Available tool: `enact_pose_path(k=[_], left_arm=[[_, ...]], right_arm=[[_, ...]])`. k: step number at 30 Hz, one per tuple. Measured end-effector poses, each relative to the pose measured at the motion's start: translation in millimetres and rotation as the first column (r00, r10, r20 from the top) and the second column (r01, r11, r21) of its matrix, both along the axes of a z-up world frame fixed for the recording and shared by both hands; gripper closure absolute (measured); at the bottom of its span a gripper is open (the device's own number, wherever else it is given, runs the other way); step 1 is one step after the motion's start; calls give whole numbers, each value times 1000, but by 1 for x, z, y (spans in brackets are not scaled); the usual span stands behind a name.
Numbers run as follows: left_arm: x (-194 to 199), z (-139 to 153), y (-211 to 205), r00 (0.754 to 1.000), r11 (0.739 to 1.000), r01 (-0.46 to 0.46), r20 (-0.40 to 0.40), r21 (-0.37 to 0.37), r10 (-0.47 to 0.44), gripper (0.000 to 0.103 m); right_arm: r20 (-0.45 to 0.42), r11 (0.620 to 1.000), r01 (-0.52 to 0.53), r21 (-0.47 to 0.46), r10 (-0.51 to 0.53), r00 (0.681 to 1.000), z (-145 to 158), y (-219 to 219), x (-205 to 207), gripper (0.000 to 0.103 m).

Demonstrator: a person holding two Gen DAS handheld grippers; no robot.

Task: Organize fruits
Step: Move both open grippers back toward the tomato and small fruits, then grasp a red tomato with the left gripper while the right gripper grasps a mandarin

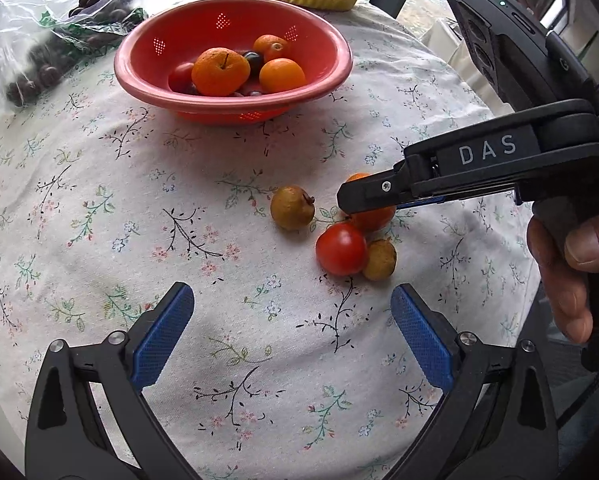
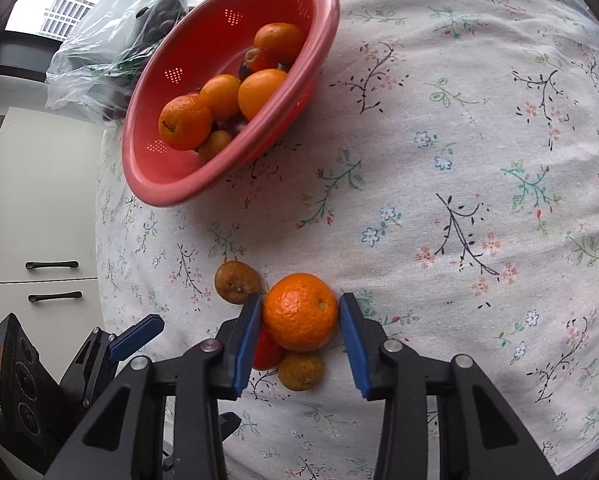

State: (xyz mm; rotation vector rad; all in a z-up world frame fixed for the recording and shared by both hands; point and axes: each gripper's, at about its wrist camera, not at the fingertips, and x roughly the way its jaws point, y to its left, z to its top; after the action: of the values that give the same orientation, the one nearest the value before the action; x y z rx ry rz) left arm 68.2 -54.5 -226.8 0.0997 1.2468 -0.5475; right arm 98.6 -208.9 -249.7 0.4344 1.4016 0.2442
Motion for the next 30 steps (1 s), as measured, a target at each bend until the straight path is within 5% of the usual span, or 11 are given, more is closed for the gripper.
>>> enact_pose_path(k=[5,9,17,25,28,30], left_arm=[[12,-5,-9,1000,999,-16,-28,-32,15,6],[20,-9,-19,999,999,-5,-53,-50,2,27],[29,-20,-25,994,995,-34,-109,-93,24,44],[31,-22,-27,992,995,-56,-120,-88,45,46],[31,-20,-26,992,994,-65,-115,-86,55,63],[31,-20,-27,992,995,-66,-111,-73,58,65]], right_arm=[[17,999,30,11,-30,999,7,-15,-2,61],[22,999,49,17,-50,999,10,-26,-4,61],[16,998,60,24,-60,998,8,-33,-5,61],[12,999,51,20,-51,999,6,-31,-4,61],[16,999,44,15,-44,999,7,-28,-3,61],[17,999,41,12,-41,999,8,-27,-3,61]])
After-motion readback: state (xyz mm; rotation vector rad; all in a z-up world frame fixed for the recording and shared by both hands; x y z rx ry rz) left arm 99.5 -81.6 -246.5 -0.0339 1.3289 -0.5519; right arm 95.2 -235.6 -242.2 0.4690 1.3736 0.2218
